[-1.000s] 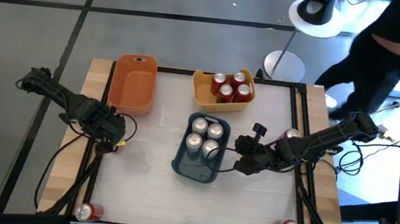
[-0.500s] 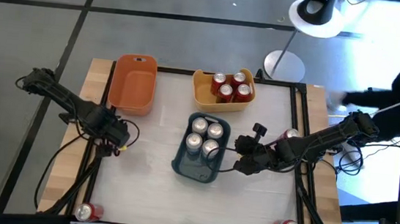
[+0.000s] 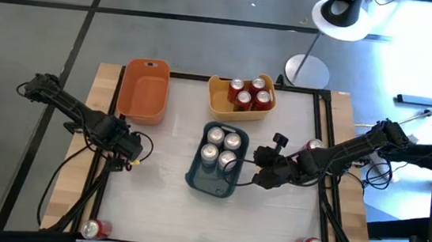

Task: Sort soda cans
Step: Put the top left orange soda can into the orange bin

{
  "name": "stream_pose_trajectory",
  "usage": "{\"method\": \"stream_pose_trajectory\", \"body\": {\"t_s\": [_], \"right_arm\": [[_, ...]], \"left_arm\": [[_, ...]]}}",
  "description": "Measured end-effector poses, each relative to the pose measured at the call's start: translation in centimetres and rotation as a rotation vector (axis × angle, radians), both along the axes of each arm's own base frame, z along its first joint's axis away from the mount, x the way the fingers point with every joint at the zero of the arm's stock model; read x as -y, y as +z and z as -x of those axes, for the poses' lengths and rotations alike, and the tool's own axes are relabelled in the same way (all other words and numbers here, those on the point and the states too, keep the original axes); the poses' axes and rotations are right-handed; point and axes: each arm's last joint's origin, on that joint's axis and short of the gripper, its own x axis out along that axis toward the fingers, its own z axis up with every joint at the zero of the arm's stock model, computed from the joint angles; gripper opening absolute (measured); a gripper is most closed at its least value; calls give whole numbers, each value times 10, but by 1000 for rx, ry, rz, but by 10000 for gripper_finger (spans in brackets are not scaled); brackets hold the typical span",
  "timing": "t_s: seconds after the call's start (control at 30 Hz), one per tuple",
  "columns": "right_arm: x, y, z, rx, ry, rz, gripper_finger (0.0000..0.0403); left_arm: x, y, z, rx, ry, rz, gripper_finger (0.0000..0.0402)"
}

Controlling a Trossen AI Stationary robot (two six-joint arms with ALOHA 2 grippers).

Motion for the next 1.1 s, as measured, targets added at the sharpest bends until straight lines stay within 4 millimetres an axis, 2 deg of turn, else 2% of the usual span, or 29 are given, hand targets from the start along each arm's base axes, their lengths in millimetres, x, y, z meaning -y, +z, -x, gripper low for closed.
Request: {"method": "stream_pose_trajectory", "body": {"t_s": [0.23,0.5,0.8,0.93,1.1], "right_arm": [[0,0,0,0,0,0,19],[0,0,0,0,0,1,19],[0,0,0,0,-1,2,19],[0,0,0,-7,11,11,19],[0,0,0,-10,16,16,19]], "left_arm": [[0,-1,0,-12,10,1,356],[0,0,4,-64,107,17,274],[1,1,1,-33,181,27,272],[4,13,-4,23,225,53,272],[3,39,-11,124,247,59,272]]}}
